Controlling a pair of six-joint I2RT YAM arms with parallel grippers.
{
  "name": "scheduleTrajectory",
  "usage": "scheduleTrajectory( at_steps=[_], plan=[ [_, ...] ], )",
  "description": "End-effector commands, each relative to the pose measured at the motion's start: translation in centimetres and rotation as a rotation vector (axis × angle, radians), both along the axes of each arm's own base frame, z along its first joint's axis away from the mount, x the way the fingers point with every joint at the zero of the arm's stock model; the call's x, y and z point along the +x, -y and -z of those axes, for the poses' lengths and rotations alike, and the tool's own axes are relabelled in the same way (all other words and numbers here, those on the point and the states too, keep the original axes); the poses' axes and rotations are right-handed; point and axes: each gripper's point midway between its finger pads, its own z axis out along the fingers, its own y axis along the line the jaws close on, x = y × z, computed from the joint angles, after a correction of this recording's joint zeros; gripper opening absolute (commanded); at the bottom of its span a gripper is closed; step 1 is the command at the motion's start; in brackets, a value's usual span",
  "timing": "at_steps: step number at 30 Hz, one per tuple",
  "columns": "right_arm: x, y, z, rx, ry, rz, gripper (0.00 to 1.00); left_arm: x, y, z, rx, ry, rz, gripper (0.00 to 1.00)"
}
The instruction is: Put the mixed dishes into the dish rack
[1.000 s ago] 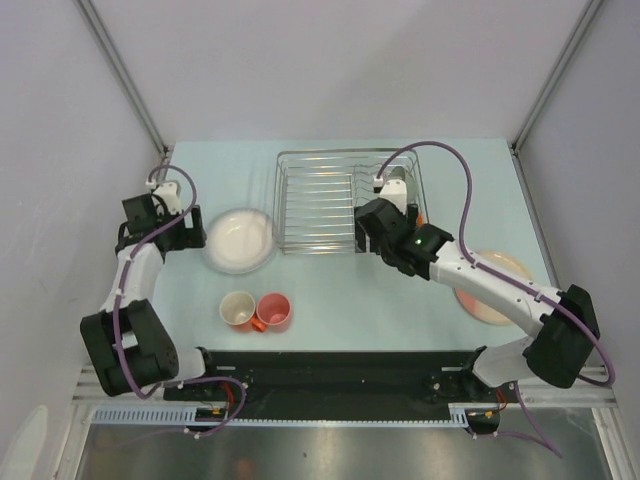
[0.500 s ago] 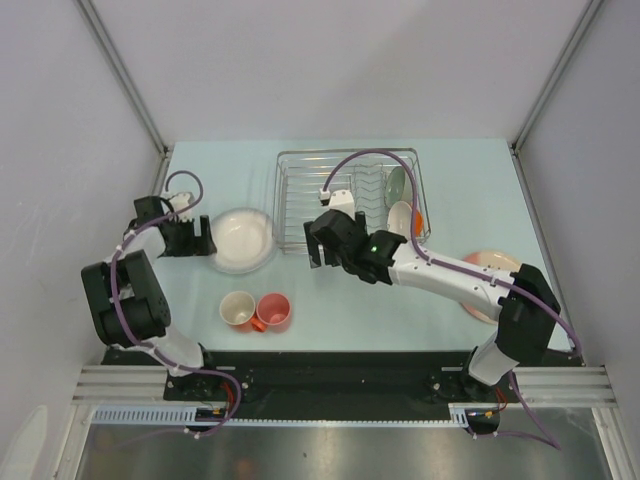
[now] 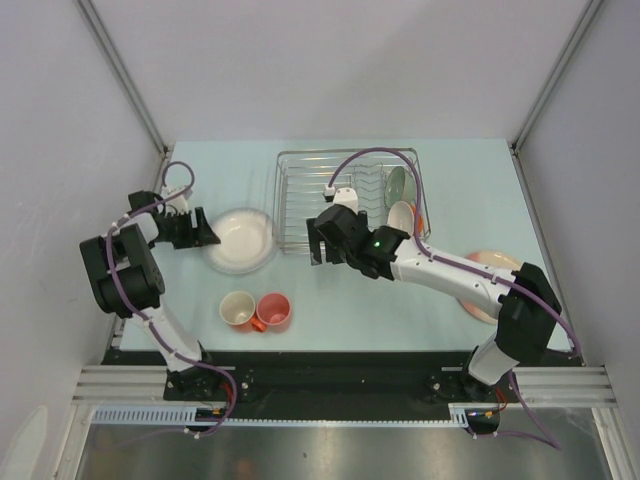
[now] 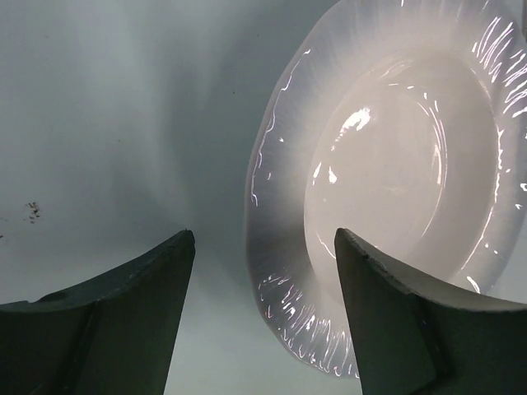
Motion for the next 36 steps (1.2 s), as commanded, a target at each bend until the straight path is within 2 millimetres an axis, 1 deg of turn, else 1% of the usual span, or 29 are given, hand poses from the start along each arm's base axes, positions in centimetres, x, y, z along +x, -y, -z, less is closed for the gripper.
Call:
scheduleTrajectory(
  at_steps=[1, 4, 5, 8, 13, 15, 16, 17, 19, 20, 23, 27, 31, 32, 34, 35, 36],
  plan=[
    [0.5, -0.4, -2.0, 0.051, 0.019, 0.018, 0.88, -1.2, 0.9, 1.1, -0.104, -0.053, 0.037, 0.75],
    [0.6, -0.1, -1.8, 0.043, 0.011, 0.026, 0.88, -1.1, 1.0, 1.2, -0.113, -0.063, 0.042, 0.74],
    [0.7, 0.0, -1.8, 0.045, 0.012, 0.029, 0.88, -1.1, 1.0, 1.2, -0.114, -0.067, 0.037, 0.7],
    [0.7, 0.2, -1.6, 0.033, 0.009, 0.035, 0.87, -1.0, 1.0, 1.4, -0.123, -0.08, 0.034, 0.65],
    [0.7, 0.6, -1.1, 0.013, -0.003, 0.045, 0.86, -0.7, 1.0, 1.4, -0.127, -0.081, 0.024, 0.65],
    [0.6, 0.6, -0.9, 0.007, -0.007, 0.046, 0.85, -0.6, 1.1, 1.2, -0.134, -0.082, 0.021, 0.62],
    [0.7, 0.7, -0.7, 0.002, -0.01, 0.047, 0.85, -0.5, 1.0, 1.2, -0.135, -0.079, 0.019, 0.58],
    [0.7, 0.7, -0.7, 0.003, -0.011, 0.05, 0.85, -0.5, 1.1, 1.1, -0.139, -0.079, 0.022, 0.43],
    [0.7, 0.9, -0.3, -0.007, -0.015, 0.052, 0.85, -0.4, 1.2, 1.1, -0.145, -0.078, 0.024, 0.3],
    [0.7, 0.9, -0.1, -0.01, -0.017, 0.054, 0.84, -0.4, 1.2, 1.1, -0.148, -0.078, 0.025, 0.18],
    [0.7, 1.0, 0.0, -0.013, -0.02, 0.056, 0.84, -0.5, 1.2, 1.1, -0.154, -0.088, 0.024, 0.0],
    [0.7, 1.0, 0.1, -0.013, -0.02, 0.049, 0.84, -0.6, 1.1, 0.5, -0.144, -0.077, 0.031, 0.0],
    [1.0, 0.7, 0.2, 0.002, -0.024, 0.037, 0.84, -0.9, 0.3, -1.2, -0.11, -0.047, 0.028, 0.0],
    [1.0, 0.4, 0.1, 0.016, -0.027, 0.027, 0.85, -1.0, -0.2, -2.2, -0.093, -0.026, 0.018, 0.0],
    [1.2, 0.0, -0.2, 0.037, -0.026, 0.007, 0.85, -1.3, -1.3, -2.9, -0.029, -0.015, 0.008, 0.0],
    [1.2, -0.2, -0.4, 0.048, -0.024, 0.003, 0.86, -1.4, -2.2, -4.1, 0.005, 0.016, -0.005, 0.0],
    [1.2, -0.4, -0.4, 0.054, -0.025, -0.009, 0.87, -1.7, -2.7, -4.7, 0.036, 0.027, -0.01, 0.0]
  ],
)
